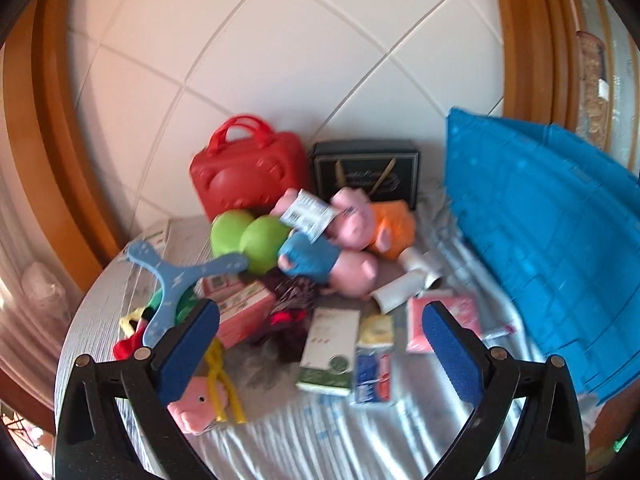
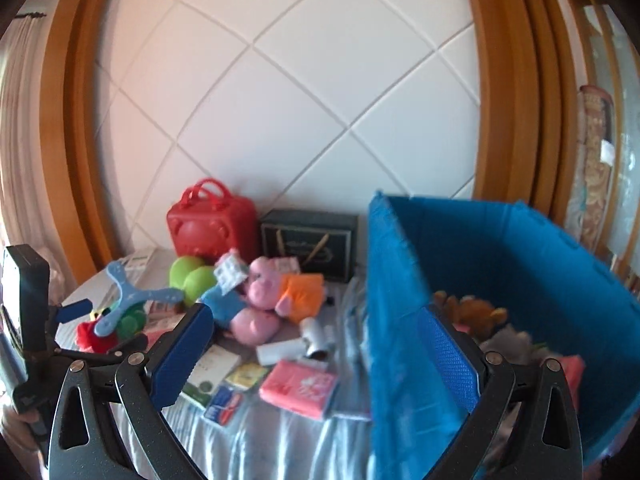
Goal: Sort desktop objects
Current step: 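Return both tools from the crate to the pile on the table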
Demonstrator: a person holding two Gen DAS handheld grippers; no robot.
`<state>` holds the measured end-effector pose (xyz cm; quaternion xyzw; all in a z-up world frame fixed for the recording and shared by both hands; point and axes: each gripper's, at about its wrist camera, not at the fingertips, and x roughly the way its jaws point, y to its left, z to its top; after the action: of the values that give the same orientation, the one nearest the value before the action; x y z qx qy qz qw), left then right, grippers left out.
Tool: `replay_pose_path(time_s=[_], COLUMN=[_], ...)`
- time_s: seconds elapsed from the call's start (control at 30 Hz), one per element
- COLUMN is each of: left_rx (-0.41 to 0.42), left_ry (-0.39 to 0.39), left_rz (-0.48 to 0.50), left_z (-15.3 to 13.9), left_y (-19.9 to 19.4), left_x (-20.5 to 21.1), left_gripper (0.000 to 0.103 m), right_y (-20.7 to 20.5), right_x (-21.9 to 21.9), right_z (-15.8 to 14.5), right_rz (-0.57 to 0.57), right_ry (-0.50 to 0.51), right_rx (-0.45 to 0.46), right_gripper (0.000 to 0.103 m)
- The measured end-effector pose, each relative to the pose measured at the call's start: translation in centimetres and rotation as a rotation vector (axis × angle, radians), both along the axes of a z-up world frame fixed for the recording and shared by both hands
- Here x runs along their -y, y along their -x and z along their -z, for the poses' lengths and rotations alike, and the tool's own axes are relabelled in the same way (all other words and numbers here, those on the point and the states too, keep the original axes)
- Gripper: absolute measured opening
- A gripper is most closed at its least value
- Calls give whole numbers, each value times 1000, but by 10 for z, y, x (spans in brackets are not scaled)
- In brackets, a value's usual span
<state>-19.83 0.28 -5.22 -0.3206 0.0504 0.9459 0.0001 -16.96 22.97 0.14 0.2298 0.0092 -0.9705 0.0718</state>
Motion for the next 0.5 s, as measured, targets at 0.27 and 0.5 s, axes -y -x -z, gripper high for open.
replay_pose_path(time_s=[0.27,0.5], left_rx=[176,313], left_ry=[3,-33], left_rz=[-22,-4], left_z=[87,151], left_y=[38,69], left_x=[41,46], left_gripper=[103,102], right_y=[47,84], right_x=[32,32], right_z=[90,169], right_rz=[4,36], right_ry=[-42,-63], right_rx=[219,428], right_gripper=[103,103])
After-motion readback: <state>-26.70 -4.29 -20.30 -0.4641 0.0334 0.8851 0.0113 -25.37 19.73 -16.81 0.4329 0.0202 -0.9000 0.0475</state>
